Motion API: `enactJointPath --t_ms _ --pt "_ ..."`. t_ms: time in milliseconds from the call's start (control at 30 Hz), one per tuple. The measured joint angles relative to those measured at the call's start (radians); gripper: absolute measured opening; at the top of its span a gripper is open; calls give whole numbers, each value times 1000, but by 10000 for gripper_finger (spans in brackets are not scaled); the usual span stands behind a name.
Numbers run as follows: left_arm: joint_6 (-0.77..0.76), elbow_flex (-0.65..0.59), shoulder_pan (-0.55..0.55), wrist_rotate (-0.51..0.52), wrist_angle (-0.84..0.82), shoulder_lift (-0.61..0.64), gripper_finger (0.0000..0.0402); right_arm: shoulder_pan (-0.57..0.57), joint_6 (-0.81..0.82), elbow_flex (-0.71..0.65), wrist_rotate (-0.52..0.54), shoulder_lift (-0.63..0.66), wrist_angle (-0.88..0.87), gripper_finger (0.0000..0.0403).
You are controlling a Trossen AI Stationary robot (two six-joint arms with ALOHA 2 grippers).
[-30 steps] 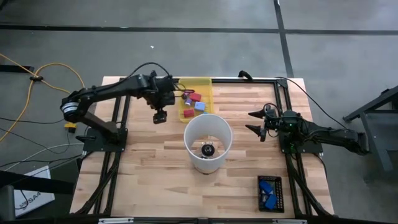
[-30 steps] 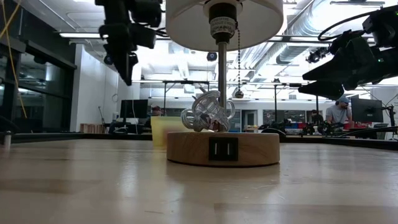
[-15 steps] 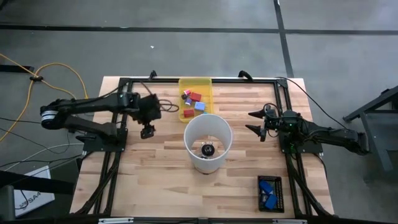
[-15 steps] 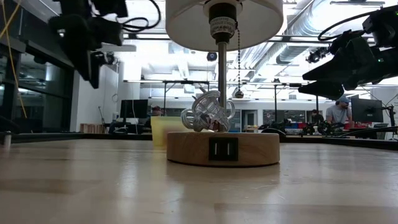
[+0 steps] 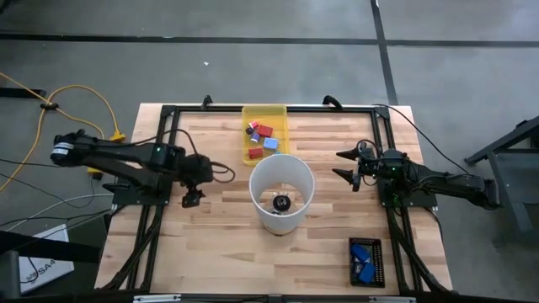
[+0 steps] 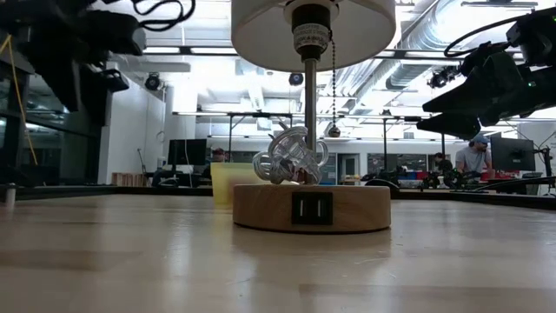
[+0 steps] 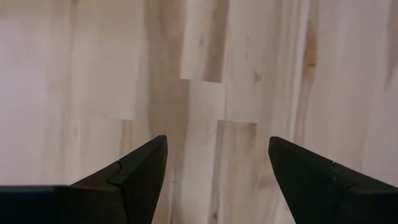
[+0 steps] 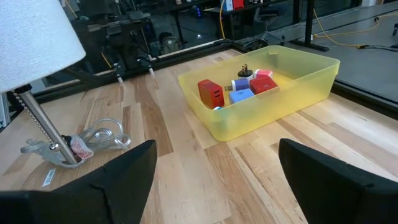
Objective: Pick & Place Office items
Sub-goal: Return to Home Position
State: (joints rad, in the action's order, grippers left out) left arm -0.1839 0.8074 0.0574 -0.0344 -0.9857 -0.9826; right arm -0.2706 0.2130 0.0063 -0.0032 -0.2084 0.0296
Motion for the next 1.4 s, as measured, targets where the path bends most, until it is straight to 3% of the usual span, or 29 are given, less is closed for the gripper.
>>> enactJointPath --t_ms 500,767,1033,1400 --pt "-49 0 236 10 84 -2 273 0 0 0 0 0 0 325" --pt "-48 -12 321 68 176 -2 273 0 0 0 0 0 0 325" --pt "10 -139 377 69 364 52 273 0 0 0 0 0 0 325" --pt "5 -348 378 73 550 282 273 0 0 0 0 0 0 325"
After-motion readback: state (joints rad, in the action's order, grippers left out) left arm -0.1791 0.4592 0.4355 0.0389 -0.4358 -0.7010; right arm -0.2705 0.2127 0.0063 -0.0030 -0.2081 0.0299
